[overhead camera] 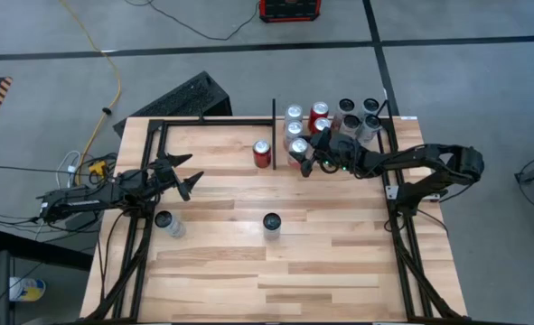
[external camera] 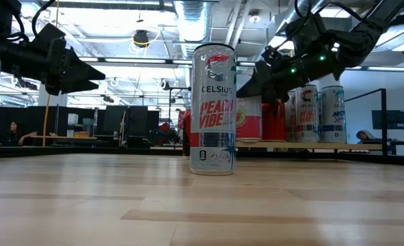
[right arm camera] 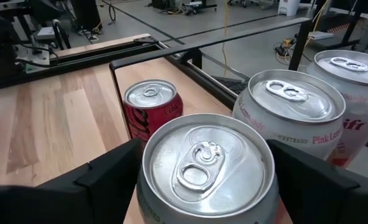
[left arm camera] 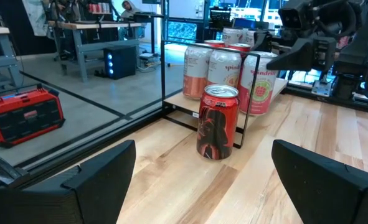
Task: Place canned beverage on shelf
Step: Put the white soda can on the shelf
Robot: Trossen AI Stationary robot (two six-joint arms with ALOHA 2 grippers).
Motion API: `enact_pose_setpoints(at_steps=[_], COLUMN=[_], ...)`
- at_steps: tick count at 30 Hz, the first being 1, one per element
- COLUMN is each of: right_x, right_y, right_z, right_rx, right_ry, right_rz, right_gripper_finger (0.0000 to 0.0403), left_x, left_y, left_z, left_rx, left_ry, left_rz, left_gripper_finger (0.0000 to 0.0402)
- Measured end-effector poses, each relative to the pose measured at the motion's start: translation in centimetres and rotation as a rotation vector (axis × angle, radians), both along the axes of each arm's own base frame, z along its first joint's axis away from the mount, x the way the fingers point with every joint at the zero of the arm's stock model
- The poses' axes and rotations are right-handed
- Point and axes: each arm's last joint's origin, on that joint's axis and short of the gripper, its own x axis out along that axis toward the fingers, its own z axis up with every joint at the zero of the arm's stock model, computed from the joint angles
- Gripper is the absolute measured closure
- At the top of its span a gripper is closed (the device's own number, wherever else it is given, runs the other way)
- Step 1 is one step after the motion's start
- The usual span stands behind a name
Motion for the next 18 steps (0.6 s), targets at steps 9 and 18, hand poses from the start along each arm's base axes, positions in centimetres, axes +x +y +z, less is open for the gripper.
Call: enact_pose_setpoints(at_steps=[9, 18], right_x=[-0.02, 0.07], right_y=[0.01, -0.03], right_z=[-0.08, 0.32], right_rx=[0.003, -0.015], right_ry=[0.008, -0.03], right_rz=[0.0, -0.001], right_gripper_finger=[0.0027, 0.0026], left_x=[0.0, 0.0], left_y=[0.0, 0.0], left_z=[0.0, 0.0], left_rx=[0.0, 0.0], left_ry=[0.0, 0.0], left_rz=[0.0, 0.0], left_gripper_finger=[0.004, 0.004])
